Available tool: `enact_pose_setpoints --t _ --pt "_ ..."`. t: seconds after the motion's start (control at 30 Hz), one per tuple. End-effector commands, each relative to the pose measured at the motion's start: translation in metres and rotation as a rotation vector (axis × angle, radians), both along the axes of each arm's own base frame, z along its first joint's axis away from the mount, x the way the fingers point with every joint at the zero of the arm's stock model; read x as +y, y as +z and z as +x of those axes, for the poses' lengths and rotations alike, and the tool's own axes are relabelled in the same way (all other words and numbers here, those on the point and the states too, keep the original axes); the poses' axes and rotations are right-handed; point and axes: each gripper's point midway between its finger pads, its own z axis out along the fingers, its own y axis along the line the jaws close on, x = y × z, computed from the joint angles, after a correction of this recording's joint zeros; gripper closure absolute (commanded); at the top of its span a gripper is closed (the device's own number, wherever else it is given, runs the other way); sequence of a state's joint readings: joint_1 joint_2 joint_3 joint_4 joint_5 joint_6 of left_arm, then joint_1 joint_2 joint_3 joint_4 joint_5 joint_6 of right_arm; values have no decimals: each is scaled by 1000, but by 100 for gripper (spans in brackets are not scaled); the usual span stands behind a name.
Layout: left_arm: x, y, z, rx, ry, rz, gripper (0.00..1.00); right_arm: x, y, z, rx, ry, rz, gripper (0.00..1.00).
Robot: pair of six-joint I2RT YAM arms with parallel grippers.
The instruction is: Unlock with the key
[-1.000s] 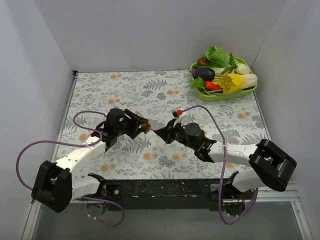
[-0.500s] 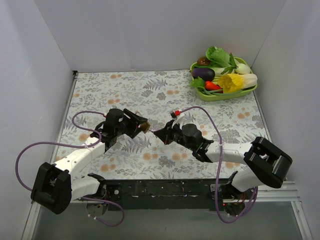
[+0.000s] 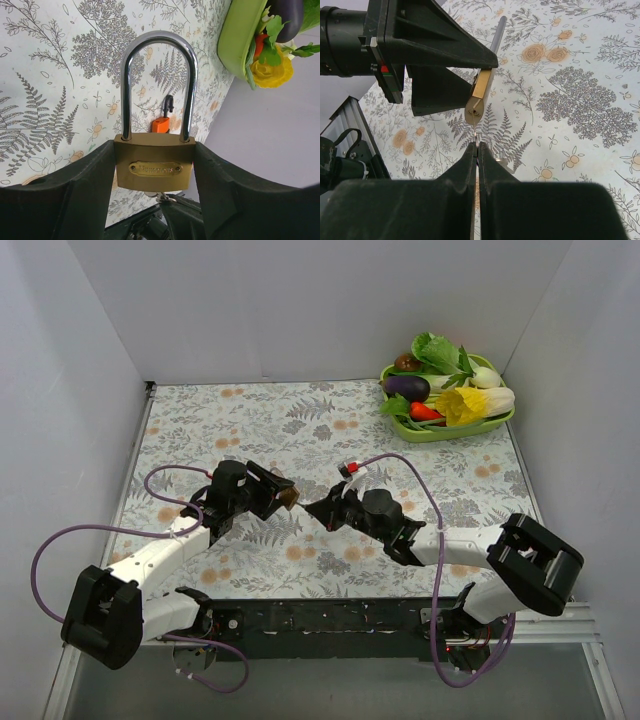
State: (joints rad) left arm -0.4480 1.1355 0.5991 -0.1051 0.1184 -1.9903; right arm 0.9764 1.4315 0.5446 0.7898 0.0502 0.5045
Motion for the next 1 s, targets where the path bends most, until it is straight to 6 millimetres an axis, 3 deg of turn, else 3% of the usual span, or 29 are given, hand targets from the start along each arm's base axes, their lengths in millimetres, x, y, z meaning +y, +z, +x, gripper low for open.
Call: enact_pose_setpoints --t 0.0,0.63,0.97 --pt "-7 53 18 188 311 -479 100 13 30 8 -44 -11 91 99" --pt "-5 60 15 177 324 -507 100 9 31 23 -35 -97 99 99" --pt "-7 62 16 201 361 -544 100 12 43 33 -54 -149 141 99"
